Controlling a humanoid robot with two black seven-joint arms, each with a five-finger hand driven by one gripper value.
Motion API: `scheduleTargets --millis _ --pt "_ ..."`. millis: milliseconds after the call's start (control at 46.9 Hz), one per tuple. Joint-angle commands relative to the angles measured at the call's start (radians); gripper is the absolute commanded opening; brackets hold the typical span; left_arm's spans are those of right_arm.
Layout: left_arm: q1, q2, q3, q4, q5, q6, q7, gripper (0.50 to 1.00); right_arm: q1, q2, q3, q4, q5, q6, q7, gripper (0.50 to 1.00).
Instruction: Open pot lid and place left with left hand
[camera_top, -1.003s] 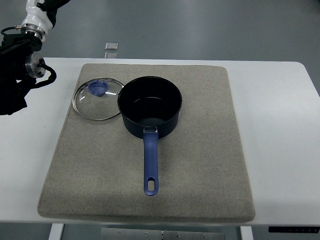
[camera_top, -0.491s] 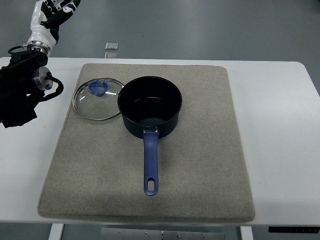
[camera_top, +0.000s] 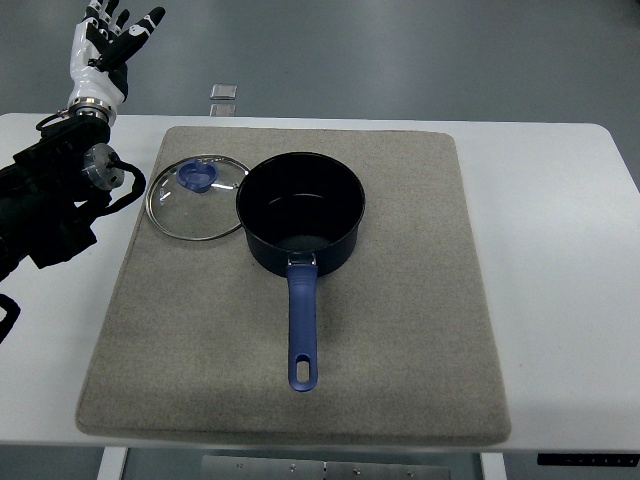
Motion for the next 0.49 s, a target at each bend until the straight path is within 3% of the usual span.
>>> scheduleTargets --millis 0,470 --pt "0.018 -0.002 0.001 0.0 0.0 0.013 0.0 0.988 0.0 0.0 0.0 0.0 0.0 0.0 0.0 0.917" --pt "0.036 -0.003 -0.01 -0.001 -0.005 0.028 0.0 0.988 0.0 0.0 0.0 0.0 0.001 0.0 0.0 0.917"
